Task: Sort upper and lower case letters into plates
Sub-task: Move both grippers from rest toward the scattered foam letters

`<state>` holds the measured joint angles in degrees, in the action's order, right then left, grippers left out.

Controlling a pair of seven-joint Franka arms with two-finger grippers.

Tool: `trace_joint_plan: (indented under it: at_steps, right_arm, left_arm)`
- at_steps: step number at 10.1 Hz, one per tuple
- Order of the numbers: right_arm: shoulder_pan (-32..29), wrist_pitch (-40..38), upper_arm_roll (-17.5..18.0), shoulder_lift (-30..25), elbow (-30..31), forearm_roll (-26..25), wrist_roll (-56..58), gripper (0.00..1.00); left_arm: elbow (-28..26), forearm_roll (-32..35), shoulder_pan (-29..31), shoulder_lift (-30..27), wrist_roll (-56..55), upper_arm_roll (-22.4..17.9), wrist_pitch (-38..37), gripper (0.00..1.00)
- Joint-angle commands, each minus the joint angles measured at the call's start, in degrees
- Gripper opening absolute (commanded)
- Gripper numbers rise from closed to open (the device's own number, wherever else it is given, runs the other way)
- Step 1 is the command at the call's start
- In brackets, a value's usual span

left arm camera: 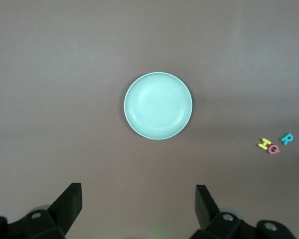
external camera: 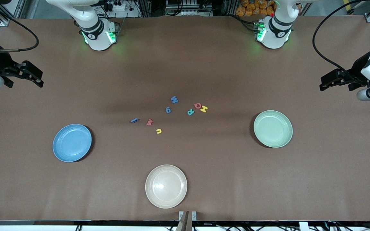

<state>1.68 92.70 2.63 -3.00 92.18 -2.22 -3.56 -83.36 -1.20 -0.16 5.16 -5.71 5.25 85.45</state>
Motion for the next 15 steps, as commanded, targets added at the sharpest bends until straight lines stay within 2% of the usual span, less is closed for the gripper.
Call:
trace_joint_plan:
  at_steps: [1,3,6,8,10,12,15]
  right_arm:
    - [-0.5,-0.8,0.1,0.1,-0.4,0.9,0.3,1.0]
    - [-0.5,-0.9,0.0,0.1,-0.4,0.8,0.7,1.0]
    - [-0.5,-1.6,0.0,0.7,-0.2,1.0,0.6,1.0]
    - [0.1,-1.6,0.1,2.8,0.0,1.3,1.1,1.0]
    - [2.1,-1.3,0.2,5.6,0.4,1.3,0.2,1.0]
    - [3.0,0.6,0.3,8.6,0.1,1.4,0.0,1.0]
    - [8.4,5.1,0.2,13.5,0.3,1.0,-12.9,1.0]
  left_arm:
    - [-0.2,1.6,-0.3,-1.0,1.5,0.1,-0.5,1.0]
    - [-0.3,1.4,-0.4,-1.0,1.1,0.3,-0.5,1.0]
    - [-1.3,0.9,-0.8,1.9,-1.5,7.0,-0.6,1.0]
    - [-1.1,1.3,-3.7,6.0,-15.1,10.9,1.2,1.0]
    - [-1.1,0.0,-5.7,9.1,-23.8,11.3,4.4,1.0]
    - [-1.1,-4.1,-8.4,12.9,-36.3,11.6,8.9,1.0]
    - [-1.1,-4.7,-12.3,17.6,-51.9,11.5,13.5,1.0]
